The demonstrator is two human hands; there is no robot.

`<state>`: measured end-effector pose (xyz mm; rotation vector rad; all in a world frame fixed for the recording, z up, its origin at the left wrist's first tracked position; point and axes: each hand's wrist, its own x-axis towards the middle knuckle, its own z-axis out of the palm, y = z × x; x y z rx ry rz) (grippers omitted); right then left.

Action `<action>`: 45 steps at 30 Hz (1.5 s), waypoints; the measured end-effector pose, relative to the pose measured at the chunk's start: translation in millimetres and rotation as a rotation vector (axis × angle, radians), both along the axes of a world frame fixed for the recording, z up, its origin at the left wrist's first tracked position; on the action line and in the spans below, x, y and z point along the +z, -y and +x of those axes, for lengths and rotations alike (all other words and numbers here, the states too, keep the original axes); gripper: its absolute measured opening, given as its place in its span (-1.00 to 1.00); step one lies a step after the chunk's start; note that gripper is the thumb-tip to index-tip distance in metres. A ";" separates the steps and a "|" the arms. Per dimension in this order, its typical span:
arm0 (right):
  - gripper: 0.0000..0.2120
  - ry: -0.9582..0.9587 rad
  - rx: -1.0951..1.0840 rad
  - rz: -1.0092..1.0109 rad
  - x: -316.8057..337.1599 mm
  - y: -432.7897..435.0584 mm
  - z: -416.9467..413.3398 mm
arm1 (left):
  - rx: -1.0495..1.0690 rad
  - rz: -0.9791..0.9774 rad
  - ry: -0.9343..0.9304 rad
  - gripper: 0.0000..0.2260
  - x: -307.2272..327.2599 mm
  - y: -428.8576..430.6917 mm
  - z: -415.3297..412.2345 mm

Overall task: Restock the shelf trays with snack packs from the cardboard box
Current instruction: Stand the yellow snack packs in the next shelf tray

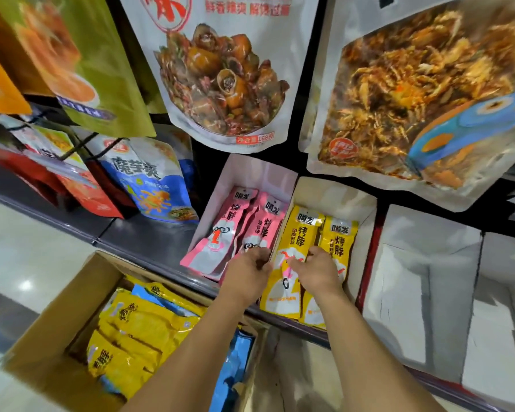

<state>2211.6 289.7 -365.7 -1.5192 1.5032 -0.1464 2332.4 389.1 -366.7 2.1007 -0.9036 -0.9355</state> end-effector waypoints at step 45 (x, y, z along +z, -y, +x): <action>-0.25 -0.461 1.325 -0.561 -15.9 -250.8 133.6 | 0.152 0.558 0.496 -0.63 18.8 -290.4 82.8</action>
